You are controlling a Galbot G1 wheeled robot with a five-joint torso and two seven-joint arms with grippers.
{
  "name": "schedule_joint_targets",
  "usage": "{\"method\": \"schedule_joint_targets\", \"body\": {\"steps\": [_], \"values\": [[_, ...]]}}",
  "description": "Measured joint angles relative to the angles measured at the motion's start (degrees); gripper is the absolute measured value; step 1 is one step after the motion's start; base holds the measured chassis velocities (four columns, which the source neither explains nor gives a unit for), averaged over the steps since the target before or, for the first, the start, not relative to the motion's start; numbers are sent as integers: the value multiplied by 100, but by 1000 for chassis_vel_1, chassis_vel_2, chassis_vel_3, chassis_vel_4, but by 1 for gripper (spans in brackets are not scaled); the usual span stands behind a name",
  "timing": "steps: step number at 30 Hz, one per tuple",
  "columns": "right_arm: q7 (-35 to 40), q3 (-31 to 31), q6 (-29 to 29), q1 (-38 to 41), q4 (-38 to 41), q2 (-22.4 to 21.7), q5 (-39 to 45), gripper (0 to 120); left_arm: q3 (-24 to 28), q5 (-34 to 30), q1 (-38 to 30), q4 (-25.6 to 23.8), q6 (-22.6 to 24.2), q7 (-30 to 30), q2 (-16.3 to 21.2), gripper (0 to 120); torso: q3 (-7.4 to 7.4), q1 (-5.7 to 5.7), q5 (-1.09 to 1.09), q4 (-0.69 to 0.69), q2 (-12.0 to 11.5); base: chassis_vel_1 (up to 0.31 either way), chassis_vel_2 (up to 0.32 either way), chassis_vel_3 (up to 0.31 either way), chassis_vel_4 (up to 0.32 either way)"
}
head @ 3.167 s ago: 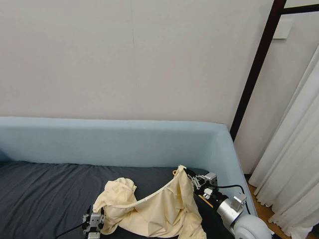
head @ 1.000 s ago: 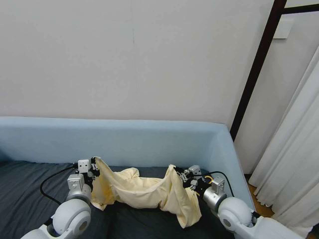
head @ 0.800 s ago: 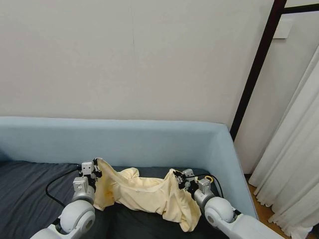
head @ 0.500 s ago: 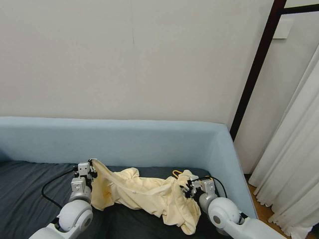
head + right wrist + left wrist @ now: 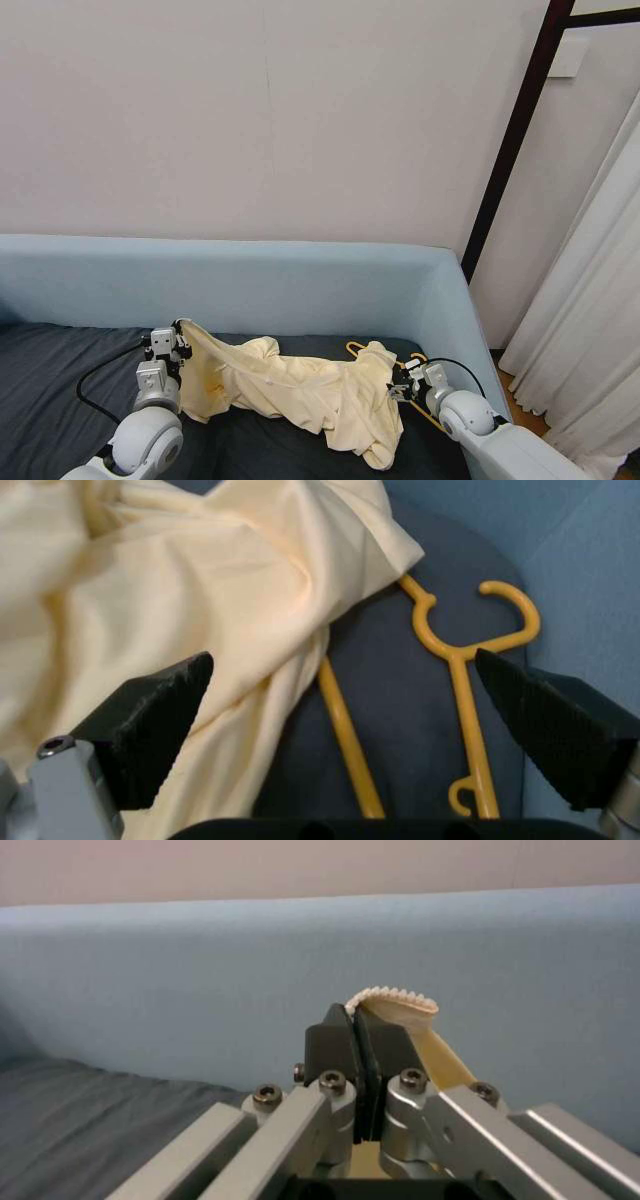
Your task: Pick up the clothes from the sofa and hang them on the clothes hanger.
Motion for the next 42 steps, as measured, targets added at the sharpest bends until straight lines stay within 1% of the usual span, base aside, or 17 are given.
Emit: {"method": "schedule_joint_targets", "body": {"steps": [4, 8, 10, 11, 14, 22, 23, 25, 26, 27, 31, 33, 34, 35, 37, 41, 42], "values": [[164, 87, -116, 214, -717, 365, -240, 100, -21, 20, 42, -71, -13, -19, -14, 0, 0, 0, -1, 0, 0, 0, 0, 0, 0], [248, 163, -386, 318, -1055, 561, -548, 100, -29, 21, 48, -102, -26, -25, -5, 0, 0, 0, -1, 0, 0, 0, 0, 0, 0], [248, 177, -412, 334, -1104, 587, -589, 100, -28, 21, 46, -105, -27, -25, -3, 0, 0, 0, -1, 0, 0, 0, 0, 0, 0], [140, 254, -457, 426, -1414, 715, -825, 100, -29, 21, 24, -124, -35, -25, 10, 0, 0, 0, -1, 0, 0, 0, 0, 0, 0], [-136, 402, -316, 540, -1814, 858, -1083, 100, -26, 21, 2, -138, -37, -25, 27, 0, 0, 0, -1, 0, 0, 0, 0, 0, 0], [-596, 760, -114, 736, -2411, 1032, -1390, 99, -4, 31, -10, -116, -41, -26, 38, 0, 0, 0, -1, 0, 0, 0, 0, 0, 0], [-628, 796, -113, 749, -2455, 1044, -1417, 97, -1, 33, -13, -110, -42, -25, 37, 0, 0, 0, -1, 0, 0, 0, 0, 0, 0], [-695, 909, -118, 789, -2593, 1077, -1509, 86, 11, 45, -17, -99, -44, -25, 36, 0, 0, 0, -1, 0, 0, 0, 0, 0, 0], [-695, 909, -118, 789, -2593, 1077, -1509, 86, 11, 45, -17, -99, -44, -25, 36, 0, 0, 0, -1, 0, 0, 0, 0, 0, 0], [-754, 943, -145, 802, -2632, 1085, -1558, 83, 14, 47, -20, -93, -44, -25, 36, 0, 0, 0, -1, 0, 0, 0, 0, 0, 0], [-978, 1054, -226, 832, -2765, 1107, -1696, 64, 29, 51, -46, -67, -45, -28, 35, 0, 0, 0, -1, 0, 0, 0, 0, 0, 0], [-1014, 1068, -227, 833, -2777, 1110, -1707, 61, 30, 52, -48, -65, -45, -29, 34, 0, 0, 0, -1, 0, 0, 0, 0, 0, 0], [-1056, 1078, -229, 833, -2783, 1111, -1724, 58, 30, 52, -49, -63, -45, -30, 33, 0, 0, 0, -1, 0, 0, 0, 0, 0, 0], [-1112, 1083, -240, 833, -2784, 1112, -1748, 51, 31, 54, -49, -62, -45, -32, 28, 0, 0, 0, -1, 0, 0, 0, 0, 0, 0], [-1141, 1084, -248, 831, -2784, 1112, -1766, 48, 31, 57, -48, -62, -45, -33, 25, 0, -1, 0, -1, 0, 0, 0, 0, 0, 0], [-1183, 1075, -286, 786, -2730, 1109, -1807, 30, 27, 69, -13, -63, -45, -40, 17, 0, -1, 0, -1, 1, 0, 0, 0, 0, 0], [-1183, 1075, -286, 786, -2730, 1109, -1807, 30, 27, 69, -13, -63, -45, -40, 17, 0, -1, 0, -1, 1, 0, 0, 0, 0, 0]]}}
